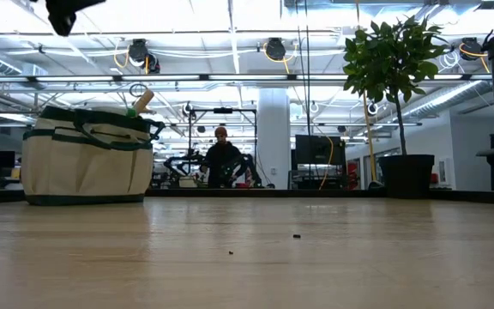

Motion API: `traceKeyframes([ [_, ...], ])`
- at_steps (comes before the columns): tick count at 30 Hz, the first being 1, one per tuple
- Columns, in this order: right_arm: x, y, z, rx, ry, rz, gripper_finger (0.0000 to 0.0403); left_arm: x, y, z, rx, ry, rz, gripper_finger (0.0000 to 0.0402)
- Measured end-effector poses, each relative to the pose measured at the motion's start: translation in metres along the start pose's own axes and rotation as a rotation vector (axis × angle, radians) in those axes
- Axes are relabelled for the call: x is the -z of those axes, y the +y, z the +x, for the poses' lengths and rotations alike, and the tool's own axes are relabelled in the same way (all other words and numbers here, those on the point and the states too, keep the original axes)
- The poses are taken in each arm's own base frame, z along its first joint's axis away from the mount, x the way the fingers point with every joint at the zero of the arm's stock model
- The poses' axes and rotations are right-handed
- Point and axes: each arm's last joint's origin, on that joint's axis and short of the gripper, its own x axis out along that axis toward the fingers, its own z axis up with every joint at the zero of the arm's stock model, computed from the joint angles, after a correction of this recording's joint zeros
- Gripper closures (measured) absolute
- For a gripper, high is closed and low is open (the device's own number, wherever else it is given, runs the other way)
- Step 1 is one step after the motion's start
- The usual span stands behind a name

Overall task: Pick & Place Garden tools in Gardening bag
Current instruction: Return to Home Position

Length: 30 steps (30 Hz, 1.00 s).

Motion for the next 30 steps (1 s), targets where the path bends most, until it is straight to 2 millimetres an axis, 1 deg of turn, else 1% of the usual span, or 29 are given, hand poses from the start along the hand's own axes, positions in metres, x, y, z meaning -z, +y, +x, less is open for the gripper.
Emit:
traceKeyframes([
  [3,0.006,-0.013,-0.014,0.002,0.011,0.054,0.0236,-0.001,-0.002,-0.011,0.023,-0.043,0.056,0.0183],
  [7,0.020,-0.028,-0.028,0.015,0.047,0.040,0.0236,0.001,-0.004,-0.026,0.041,-0.070,0.105,0.0183],
  [10,0.034,-0.037,-0.036,0.019,0.069,0.122,0.0236,0.005,-0.004,-0.035,0.041,-0.073,0.114,0.0183],
  [14,0.058,-0.042,-0.044,0.018,0.067,0.196,0.0236,0.015,-0.001,-0.039,0.041,-0.078,0.135,0.0183],
  [17,0.081,-0.040,-0.047,-0.053,0.045,0.273,0.0236,0.025,0.002,-0.037,0.037,-0.065,0.140,0.0183],
  [20,0.102,-0.038,-0.050,-0.148,-0.043,0.344,0.0236,0.034,0.005,-0.036,0.046,-0.068,0.148,0.0183],
  [25,0.131,-0.036,-0.058,-0.312,-0.271,0.415,0.0236,0.044,0.007,-0.040,0.078,-0.116,0.187,0.0183],
  [30,0.156,-0.040,-0.070,-0.420,-0.512,0.457,0.0236,0.046,0.008,-0.036,0.095,-0.114,0.196,0.0183],
])
